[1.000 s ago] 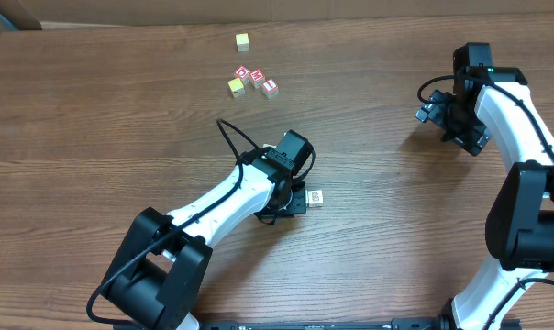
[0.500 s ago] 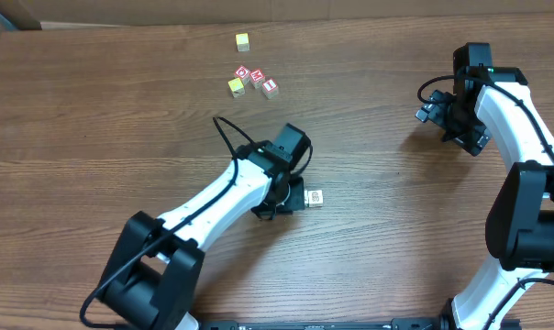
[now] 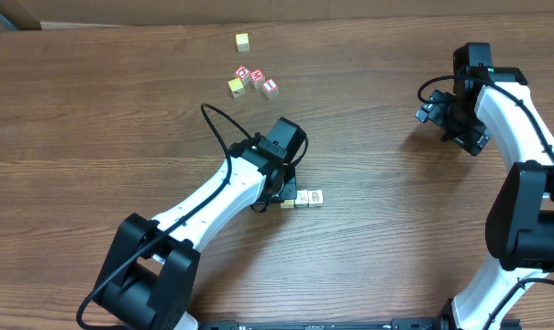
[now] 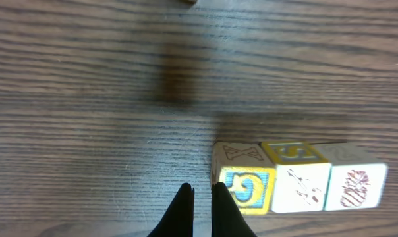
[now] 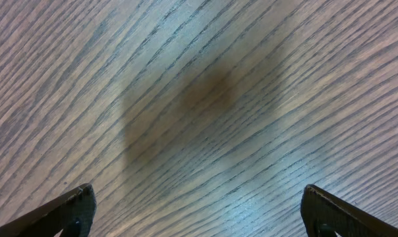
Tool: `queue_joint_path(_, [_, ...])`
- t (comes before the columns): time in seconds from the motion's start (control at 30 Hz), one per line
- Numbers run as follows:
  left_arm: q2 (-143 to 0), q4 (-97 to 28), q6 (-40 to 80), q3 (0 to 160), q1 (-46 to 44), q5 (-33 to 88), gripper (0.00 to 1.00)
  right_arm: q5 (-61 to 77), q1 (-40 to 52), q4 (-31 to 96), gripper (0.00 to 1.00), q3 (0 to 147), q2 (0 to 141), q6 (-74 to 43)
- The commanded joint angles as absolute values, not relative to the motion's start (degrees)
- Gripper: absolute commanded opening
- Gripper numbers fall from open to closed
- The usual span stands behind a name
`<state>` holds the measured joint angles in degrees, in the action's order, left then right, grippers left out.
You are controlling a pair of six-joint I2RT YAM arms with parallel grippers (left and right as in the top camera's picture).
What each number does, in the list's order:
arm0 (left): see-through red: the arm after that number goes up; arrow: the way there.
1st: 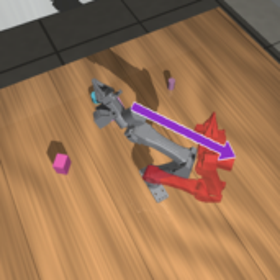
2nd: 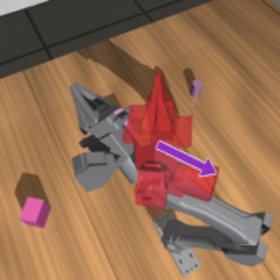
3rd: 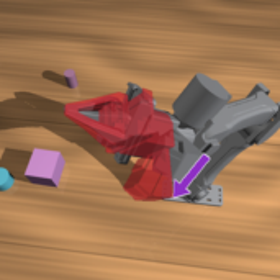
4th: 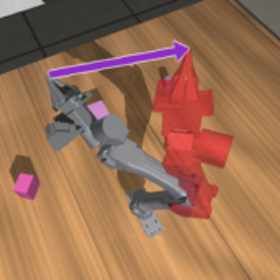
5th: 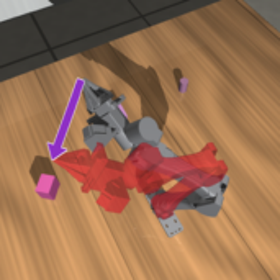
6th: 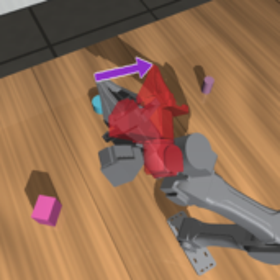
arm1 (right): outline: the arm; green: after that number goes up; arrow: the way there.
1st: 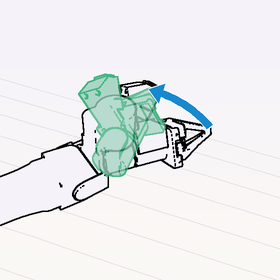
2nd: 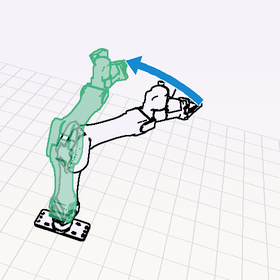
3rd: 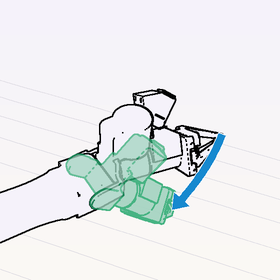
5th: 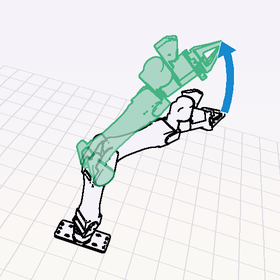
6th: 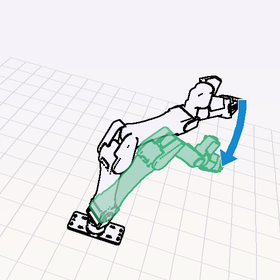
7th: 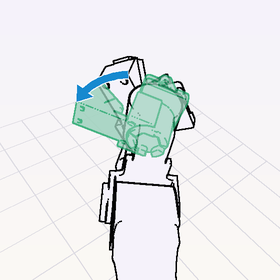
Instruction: Flip 5 blocks
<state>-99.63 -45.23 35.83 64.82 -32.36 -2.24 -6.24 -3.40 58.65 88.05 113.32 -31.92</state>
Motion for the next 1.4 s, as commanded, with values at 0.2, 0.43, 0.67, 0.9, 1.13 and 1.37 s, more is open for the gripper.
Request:
queue_joint_path(0.2, [-101.1,-44.5,37.3,62.9,-32.3,-0.4,0.04,-6.8,-3.7,58.5,1.0,87.7,111.8,-32.1])
queue_joint_path(0.43, [-101.1,-44.3,37.3,62.9,-32.3,1.5,0.04,-6.8,-3.7,58.5,1.0,87.7,111.8,-32.1])
queue_joint_path(0.67, [-101.0,-44.5,37.2,62.9,-32.3,0.9,0.04,-6.8,-3.7,58.5,1.0,87.7,111.8,-32.1])
queue_joint_path(0.9, [-100.3,-50.8,30.5,71.9,-30.2,0.7,0.14,-6.9,-3.7,58.5,1.0,87.7,111.8,-32.1])
queue_joint_path(1.13, [-100.4,-60.3,18.3,93.0,-25.5,0.6,0.7,-6.8,-3.7,58.5,1.0,87.7,111.8,-32.1])
queue_joint_path(1.37, [-101.4,-56.7,15.2,95.9,-25.1,-7.0,0.61,-6.8,-3.7,58.5,1.0,87.7,111.8,-32.1])
